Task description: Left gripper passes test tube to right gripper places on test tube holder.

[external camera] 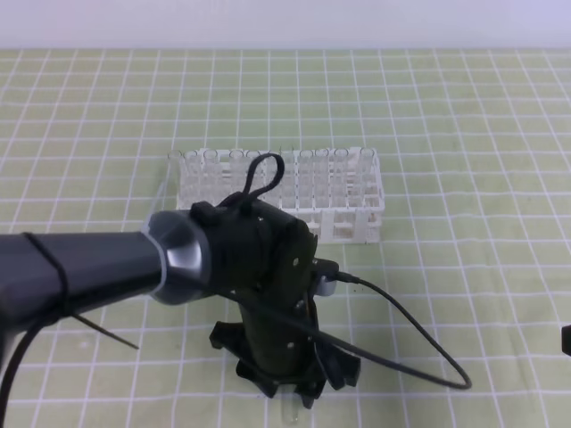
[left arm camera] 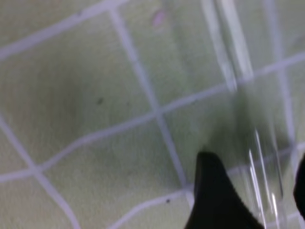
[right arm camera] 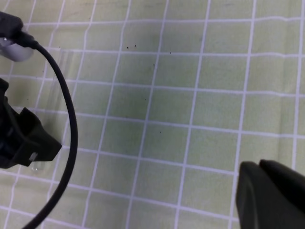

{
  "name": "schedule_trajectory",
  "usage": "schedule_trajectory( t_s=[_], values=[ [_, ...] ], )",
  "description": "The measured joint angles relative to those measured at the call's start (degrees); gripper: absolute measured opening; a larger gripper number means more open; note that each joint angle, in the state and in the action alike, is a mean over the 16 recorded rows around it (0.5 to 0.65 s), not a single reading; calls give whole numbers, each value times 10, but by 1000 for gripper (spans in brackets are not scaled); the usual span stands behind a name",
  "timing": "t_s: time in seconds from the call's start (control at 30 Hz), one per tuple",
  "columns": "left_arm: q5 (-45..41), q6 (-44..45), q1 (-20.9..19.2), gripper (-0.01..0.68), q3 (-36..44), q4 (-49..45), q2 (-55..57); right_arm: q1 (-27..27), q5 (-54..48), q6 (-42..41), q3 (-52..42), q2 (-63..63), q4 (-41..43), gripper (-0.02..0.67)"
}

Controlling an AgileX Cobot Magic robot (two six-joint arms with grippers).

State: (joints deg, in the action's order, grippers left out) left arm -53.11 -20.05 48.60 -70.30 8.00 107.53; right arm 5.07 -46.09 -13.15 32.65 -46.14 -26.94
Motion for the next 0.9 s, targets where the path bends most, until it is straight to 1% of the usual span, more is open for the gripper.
schedule_trajectory(
  t_s=[0.23,0.4,0.5,0.77,0.9],
  values=[
    [-1,-4,2,328,-2,-11,11,0,0,0,0,0,0,-16],
    [-3,-6,2,294,-4,-25,16,0,0,0,0,0,0,-16],
    [-7,-7,2,264,-5,-35,18,0,0,-1,0,0,0,-16],
    [-15,1,2,157,-8,-61,23,0,0,-1,0,0,0,-16],
    [-17,13,2,123,-9,-67,23,0,0,-1,0,0,0,-16]
  ],
)
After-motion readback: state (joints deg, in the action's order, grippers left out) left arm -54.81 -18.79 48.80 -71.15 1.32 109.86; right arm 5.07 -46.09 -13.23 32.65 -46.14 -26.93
